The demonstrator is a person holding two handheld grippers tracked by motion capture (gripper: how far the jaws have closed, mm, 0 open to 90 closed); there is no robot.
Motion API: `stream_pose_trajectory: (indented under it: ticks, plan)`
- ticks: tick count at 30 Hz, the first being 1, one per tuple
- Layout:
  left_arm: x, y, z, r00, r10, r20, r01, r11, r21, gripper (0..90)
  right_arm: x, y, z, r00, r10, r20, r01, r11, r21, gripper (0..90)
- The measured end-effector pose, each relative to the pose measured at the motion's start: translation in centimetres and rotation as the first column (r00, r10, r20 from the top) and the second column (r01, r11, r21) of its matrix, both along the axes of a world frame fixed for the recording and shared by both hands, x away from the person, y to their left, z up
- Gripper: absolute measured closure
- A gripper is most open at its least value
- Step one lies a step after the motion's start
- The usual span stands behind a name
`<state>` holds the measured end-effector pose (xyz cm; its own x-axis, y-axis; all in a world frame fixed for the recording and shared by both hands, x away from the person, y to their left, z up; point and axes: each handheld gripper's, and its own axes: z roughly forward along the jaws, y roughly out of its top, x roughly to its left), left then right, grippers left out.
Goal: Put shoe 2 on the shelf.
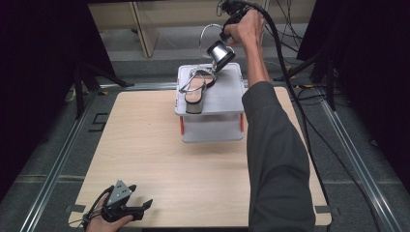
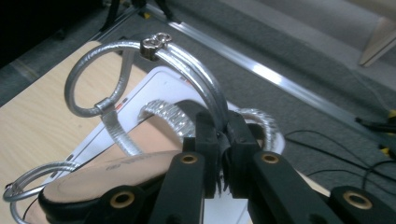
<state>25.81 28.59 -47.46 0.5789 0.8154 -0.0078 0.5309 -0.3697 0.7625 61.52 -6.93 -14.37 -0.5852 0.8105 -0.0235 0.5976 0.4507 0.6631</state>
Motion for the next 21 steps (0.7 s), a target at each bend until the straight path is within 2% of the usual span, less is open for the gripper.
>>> stream_pose_trajectory:
  ticks: [3,5,11,12,15,16,18,21]
  plan:
    - [0.0,-0.1,0.0,1.0000,0.003,0.003,-0.003,0.9999,-0.011,20.3,-0.1,-0.4,-0.6,1.0000,0.005,-0.003,-0.005,1.000,0.004,86.5]
    - [0.1,0.0,0.0,1.0000,-0.002,-0.001,0.002,0.9999,0.012,20.3,-0.7,-1.0,-1.2,0.9993,0.032,-0.019,-0.032,0.999,0.005,86.4]
    - [0.1,0.0,0.0,1.0000,0.003,-0.002,-0.003,0.9998,0.019,20.3,-1.9,-1.8,-2.6,0.9960,0.077,-0.047,-0.078,0.997,-0.018,86.2]
    - [0.1,0.0,-0.1,1.0000,0.006,-0.003,-0.006,0.9996,0.026,20.3,-2.4,-2.0,-3.3,0.9942,0.088,-0.062,-0.089,0.996,-0.013,86.0]
    - [0.2,0.0,-0.1,1.0000,0.005,-0.003,-0.005,0.9996,0.029,20.3,-2.9,-2.1,-4.1,0.9916,0.102,-0.080,-0.104,0.994,-0.021,85.9]
    - [0.2,0.0,-0.1,1.0000,0.007,-0.006,-0.007,0.9995,0.031,20.3,-3.3,-2.2,-4.8,0.9886,0.121,-0.089,-0.124,0.992,-0.023,85.7]
    - [0.2,0.0,-0.1,1.0000,0.004,-0.005,-0.004,0.9995,0.031,20.3,-3.6,-2.1,-5.5,0.9855,0.136,-0.101,-0.141,0.989,-0.048,85.6]
    - [0.2,0.0,-0.1,1.0000,0.006,-0.004,-0.006,0.9994,0.034,20.3,-3.9,-2.1,-6.5,0.9803,0.156,-0.121,-0.161,0.986,-0.035,85.5]
